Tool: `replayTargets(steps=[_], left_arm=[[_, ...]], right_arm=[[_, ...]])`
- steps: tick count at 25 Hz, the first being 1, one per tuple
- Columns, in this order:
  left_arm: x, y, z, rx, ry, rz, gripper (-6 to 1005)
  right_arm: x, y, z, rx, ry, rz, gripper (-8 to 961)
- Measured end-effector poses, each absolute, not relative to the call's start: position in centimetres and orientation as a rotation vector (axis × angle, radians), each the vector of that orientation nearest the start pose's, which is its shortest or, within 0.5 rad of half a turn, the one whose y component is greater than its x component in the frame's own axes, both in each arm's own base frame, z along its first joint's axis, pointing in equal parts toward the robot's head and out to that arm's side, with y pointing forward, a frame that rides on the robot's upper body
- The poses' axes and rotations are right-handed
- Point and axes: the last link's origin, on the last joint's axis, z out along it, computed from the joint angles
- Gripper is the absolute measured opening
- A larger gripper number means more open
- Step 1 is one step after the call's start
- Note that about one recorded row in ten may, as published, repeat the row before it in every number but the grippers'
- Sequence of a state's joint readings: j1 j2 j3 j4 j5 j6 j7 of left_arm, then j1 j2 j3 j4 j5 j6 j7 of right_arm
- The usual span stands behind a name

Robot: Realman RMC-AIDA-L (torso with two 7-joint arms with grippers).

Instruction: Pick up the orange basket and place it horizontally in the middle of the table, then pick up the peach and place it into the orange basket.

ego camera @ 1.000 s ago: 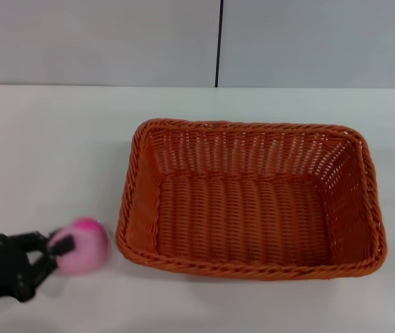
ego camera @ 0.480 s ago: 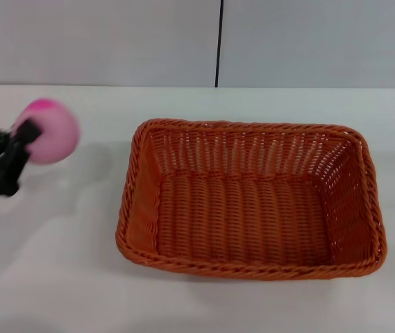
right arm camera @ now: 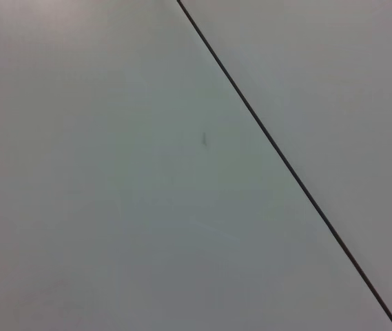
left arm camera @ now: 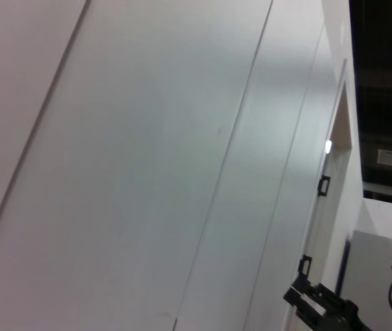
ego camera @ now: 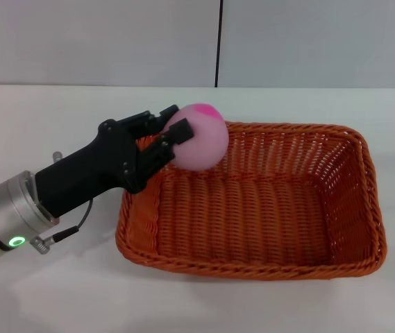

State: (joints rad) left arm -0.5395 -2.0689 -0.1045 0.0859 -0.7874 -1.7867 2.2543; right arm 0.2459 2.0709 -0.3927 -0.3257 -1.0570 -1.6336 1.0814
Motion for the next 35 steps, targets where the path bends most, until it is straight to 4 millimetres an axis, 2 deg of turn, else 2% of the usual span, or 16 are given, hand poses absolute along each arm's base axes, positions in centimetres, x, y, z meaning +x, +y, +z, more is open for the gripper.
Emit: replayTargets(steps=[6, 9, 11, 13, 14, 15, 16, 18, 19, 20, 22, 29, 35], left_arm=[[-25.1, 27.5, -3.2, -2.368, -0.571, -1.426, 254], [-25.3, 27.5, -3.0, -2.339, -0.577, -1.432, 380], [-26.4, 27.1, -1.8, -2.158, -0.606, -1.480, 464], [-26.4, 27.1, -1.8, -2.158, -0.606, -1.480, 508], [-26.8, 26.8, -1.4, -2.097, -0.602, -1.489, 530], [-27.9, 25.9, -0.2, -1.916, -0.570, -1.499, 552], [-28.5, 25.5, 0.4, -1.826, -0.549, -1.495, 574], [-28.5, 25.5, 0.4, -1.826, -0.549, -1.495, 618], [-29.2, 24.9, 1.2, -1.708, -0.522, -1.481, 640], [-30.3, 23.8, 2.4, -1.524, -0.482, -1.436, 697], [-31.1, 23.2, 3.2, -1.416, -0.454, -1.396, 810], [-32.2, 23.0, 4.7, -1.315, -0.428, -1.352, 813], [-32.1, 23.4, 5.0, -1.299, -0.420, -1.355, 813]], right_arm=[[35.6, 25.9, 10.0, -1.398, 0.663, 1.367, 478], [35.6, 25.9, 9.9, -1.397, 0.665, 1.368, 478], [35.6, 25.8, 9.9, -1.395, 0.665, 1.369, 478], [35.6, 25.8, 9.9, -1.394, 0.665, 1.369, 478], [35.6, 25.8, 9.9, -1.393, 0.665, 1.369, 478], [35.6, 25.7, 9.9, -1.390, 0.665, 1.369, 478], [35.6, 25.7, 9.9, -1.390, 0.665, 1.369, 478], [35.7, 25.6, 10.0, -1.381, 0.665, 1.369, 478], [36.0, 25.4, 10.1, -1.356, 0.670, 1.370, 478], [36.0, 25.4, 10.1, -1.356, 0.670, 1.370, 478], [36.5, 25.1, 10.4, -1.299, 0.681, 1.375, 478], [37.1, 24.7, 10.9, -1.220, 0.678, 1.374, 478], [37.4, 24.4, 11.2, -1.190, 0.671, 1.369, 478]])
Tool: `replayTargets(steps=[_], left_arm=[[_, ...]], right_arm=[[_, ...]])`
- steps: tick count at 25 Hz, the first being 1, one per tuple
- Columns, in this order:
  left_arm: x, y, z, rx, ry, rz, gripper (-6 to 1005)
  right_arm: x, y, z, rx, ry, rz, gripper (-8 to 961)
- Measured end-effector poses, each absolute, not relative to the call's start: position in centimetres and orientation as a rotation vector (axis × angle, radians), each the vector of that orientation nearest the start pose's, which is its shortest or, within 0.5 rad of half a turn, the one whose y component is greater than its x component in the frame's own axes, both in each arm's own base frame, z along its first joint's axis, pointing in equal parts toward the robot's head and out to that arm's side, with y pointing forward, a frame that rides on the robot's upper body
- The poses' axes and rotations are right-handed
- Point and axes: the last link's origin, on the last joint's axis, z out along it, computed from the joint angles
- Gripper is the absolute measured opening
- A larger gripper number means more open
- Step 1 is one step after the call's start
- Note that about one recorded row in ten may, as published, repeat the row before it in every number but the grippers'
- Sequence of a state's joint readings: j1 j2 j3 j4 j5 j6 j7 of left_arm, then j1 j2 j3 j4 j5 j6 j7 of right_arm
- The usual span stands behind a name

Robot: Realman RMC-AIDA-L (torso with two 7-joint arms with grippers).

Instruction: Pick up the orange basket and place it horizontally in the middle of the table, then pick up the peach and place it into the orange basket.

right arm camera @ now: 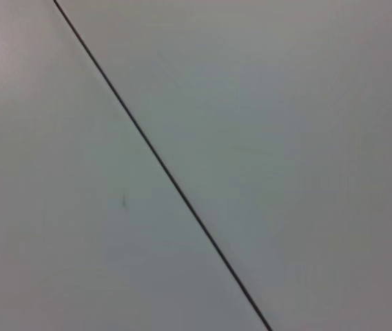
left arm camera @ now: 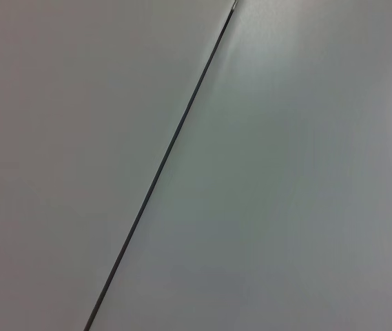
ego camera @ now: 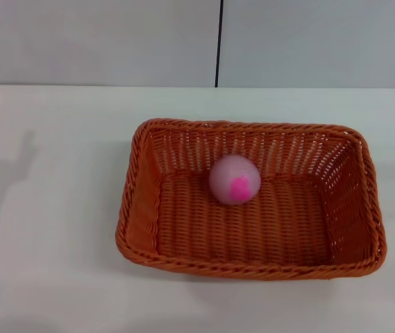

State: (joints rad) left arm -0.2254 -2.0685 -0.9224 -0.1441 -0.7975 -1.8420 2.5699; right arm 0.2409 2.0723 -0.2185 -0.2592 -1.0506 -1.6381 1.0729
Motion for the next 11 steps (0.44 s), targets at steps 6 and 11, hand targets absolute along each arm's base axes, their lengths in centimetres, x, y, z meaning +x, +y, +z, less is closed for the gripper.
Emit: replayTargets(steps=[6, 11], left_arm=[[-31.86, 23.80, 4.92, -1.297, -0.421, -1.362, 813], [-31.74, 23.89, 4.87, -1.294, -0.421, -1.368, 813]], right_arm=[[37.66, 24.21, 11.63, -1.169, 0.662, 1.364, 478], [37.86, 24.29, 11.97, -1.137, 0.659, 1.363, 478]])
